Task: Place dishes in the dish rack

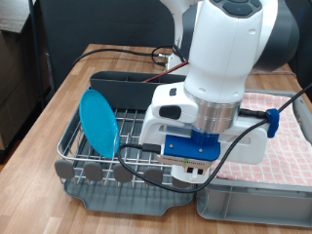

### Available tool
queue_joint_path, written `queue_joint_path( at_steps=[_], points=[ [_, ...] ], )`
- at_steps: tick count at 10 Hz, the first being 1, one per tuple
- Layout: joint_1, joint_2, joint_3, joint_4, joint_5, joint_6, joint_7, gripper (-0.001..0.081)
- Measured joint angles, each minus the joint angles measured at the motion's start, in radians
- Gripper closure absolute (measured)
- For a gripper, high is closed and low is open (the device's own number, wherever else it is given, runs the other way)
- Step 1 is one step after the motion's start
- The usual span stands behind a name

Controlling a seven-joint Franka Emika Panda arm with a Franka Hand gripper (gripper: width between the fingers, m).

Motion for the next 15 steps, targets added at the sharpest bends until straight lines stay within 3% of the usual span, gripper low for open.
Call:
queue_joint_path(
  at_steps=[9, 10, 11, 13, 14, 15],
  points=[
    [0.000, 0.030, -0.009, 0.007, 0.011, 0.016, -0.001, 0.0734],
    [0.000, 0.030, -0.009, 0.007, 0.011, 0.016, -0.001, 0.0558],
    [0.000, 0.030, -0.009, 0.007, 0.011, 0.016, -0.001, 0.0558],
    [-0.004, 0.030, 0.001, 0.024, 0.044, -0.023, -0.003, 0.0234],
    [-0.009, 0.030, 0.012, 0.050, 0.075, -0.071, -0.008, 0.0234],
    [-0.015, 0.030, 0.020, 0.080, 0.094, -0.118, -0.010, 0.0070]
  ],
)
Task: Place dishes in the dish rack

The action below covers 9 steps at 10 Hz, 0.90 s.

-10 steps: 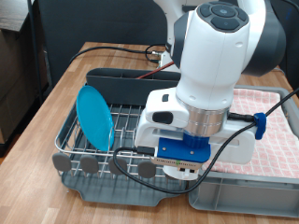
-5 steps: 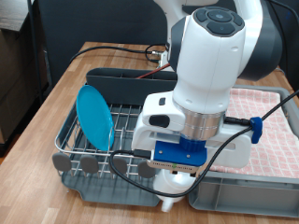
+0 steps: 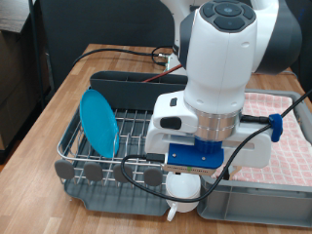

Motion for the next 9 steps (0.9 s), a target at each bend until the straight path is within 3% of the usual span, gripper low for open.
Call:
queue_joint_path(
  at_steps=[3, 9],
  points=[
    [0.001, -0.001, 0.005, 0.078, 0.011, -0.077, 0.009, 0.0006],
    [0.017, -0.001, -0.001, 0.188, -0.017, -0.131, 0.022, 0.0003]
  ],
)
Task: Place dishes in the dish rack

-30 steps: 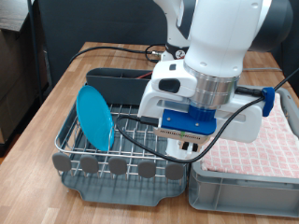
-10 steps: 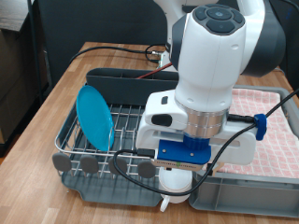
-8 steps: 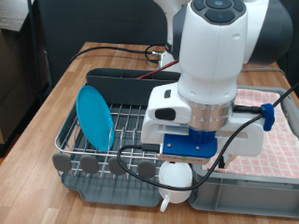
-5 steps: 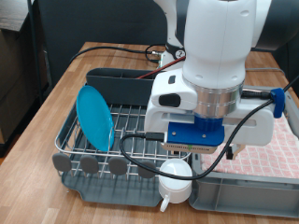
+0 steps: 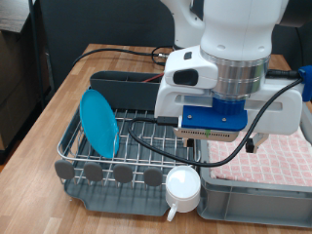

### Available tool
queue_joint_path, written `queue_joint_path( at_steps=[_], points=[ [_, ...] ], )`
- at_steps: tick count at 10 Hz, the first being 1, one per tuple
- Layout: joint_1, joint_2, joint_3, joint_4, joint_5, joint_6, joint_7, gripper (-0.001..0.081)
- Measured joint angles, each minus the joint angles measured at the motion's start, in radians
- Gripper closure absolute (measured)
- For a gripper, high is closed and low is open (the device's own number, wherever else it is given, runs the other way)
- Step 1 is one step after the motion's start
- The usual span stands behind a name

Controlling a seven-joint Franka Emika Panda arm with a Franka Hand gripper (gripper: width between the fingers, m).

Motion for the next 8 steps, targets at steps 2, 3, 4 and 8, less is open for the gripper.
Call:
queue_joint_path(
  at_steps=[2, 3, 4, 8],
  points=[
    [0.000, 0.000, 0.002, -0.001, 0.003, -0.001, -0.001, 0.0003],
    [0.002, -0.002, 0.004, -0.001, 0.003, -0.004, -0.001, 0.0003],
    [0.008, -0.009, 0.006, -0.001, 0.003, -0.013, -0.001, 0.0003],
    [0.048, -0.058, 0.003, -0.005, -0.017, -0.074, 0.032, 0.0003]
  ],
)
